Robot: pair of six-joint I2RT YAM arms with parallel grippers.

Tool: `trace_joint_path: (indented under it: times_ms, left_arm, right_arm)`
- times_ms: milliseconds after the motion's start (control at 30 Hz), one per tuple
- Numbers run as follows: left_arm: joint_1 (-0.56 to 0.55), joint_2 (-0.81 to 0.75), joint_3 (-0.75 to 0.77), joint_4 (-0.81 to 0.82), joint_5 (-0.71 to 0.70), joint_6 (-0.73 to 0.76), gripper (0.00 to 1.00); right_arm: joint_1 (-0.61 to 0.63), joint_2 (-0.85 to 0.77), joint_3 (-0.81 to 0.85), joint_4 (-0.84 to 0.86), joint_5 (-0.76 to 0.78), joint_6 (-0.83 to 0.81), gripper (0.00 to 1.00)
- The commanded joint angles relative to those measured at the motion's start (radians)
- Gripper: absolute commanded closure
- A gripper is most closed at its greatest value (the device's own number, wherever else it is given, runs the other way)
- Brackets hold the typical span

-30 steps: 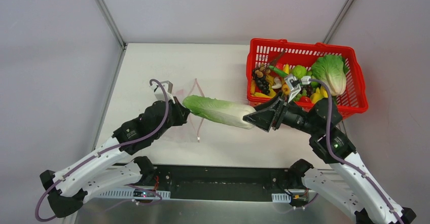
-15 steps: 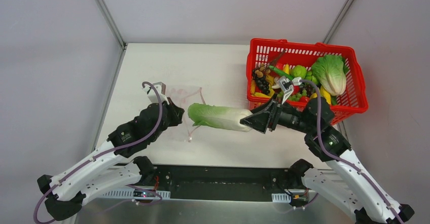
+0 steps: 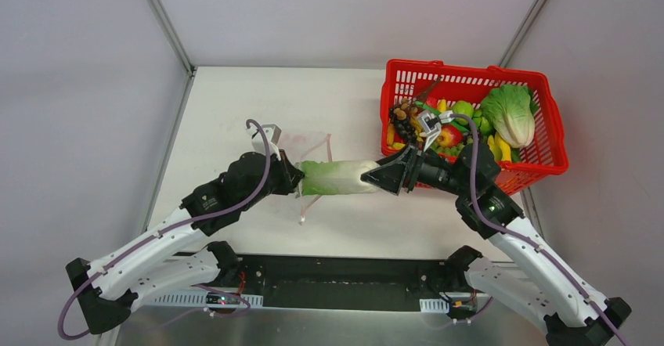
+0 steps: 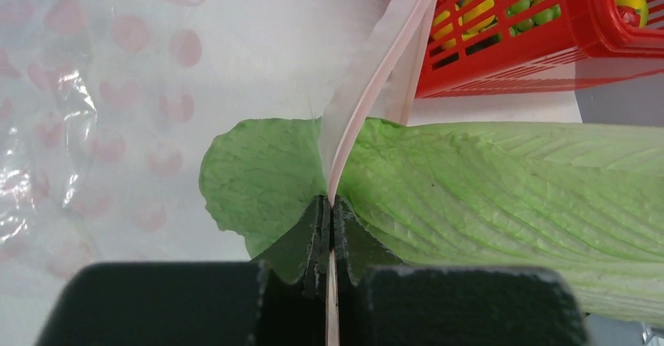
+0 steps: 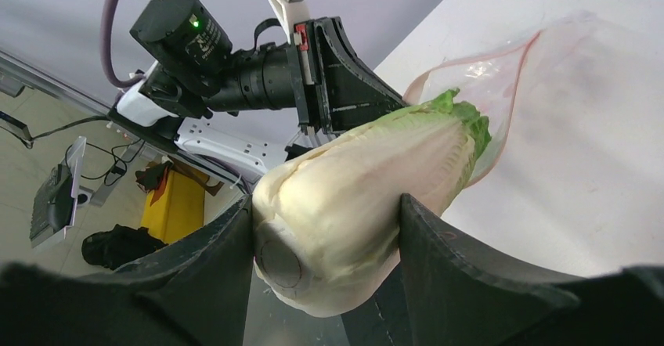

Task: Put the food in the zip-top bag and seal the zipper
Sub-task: Place the fake vegetable in the zipper food storage bag.

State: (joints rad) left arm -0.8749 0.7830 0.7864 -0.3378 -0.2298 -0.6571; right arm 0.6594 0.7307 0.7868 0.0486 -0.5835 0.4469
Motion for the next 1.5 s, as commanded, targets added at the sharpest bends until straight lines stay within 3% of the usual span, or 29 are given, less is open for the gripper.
trace_joint_path:
  times_ms: [0,200,400,667,800,1100,1467]
  left_arm:
    - [0.006,-0.022,0.031,0.107,0.114,0.030,1.00]
    - [0.006,-0.087,0.031,0.117,0.084,0.031,1.00]
    - [0.005,-0.122,0.033,0.102,0.025,0.014,1.00]
    - [0.006,-0.100,0.049,0.159,0.108,0.005,1.00]
    - [0.006,-0.091,0.037,0.218,0.138,-0.024,1.00]
    - [0.005,-0.091,0.066,0.286,0.204,-0.027,1.00]
    - [0.005,-0.076,0.074,0.329,0.272,-0.029,1.00]
  right_arm:
    - [0.001,0.028,-0.009,0.208,-0.043,0.050,0.89]
    - [0.002,0.011,-0.054,0.236,-0.026,0.038,0.89]
    - [0.004,-0.013,-0.064,0.159,0.016,-0.089,0.89]
    - [0.019,0.014,-0.080,0.258,0.054,-0.082,0.90]
    - [0.077,0.037,-0.070,0.264,0.135,-0.159,0.90]
    - [0.088,0.076,-0.110,0.446,0.090,-0.134,0.90]
    - [0.132,0.127,-0.047,0.341,0.087,-0.263,0.89]
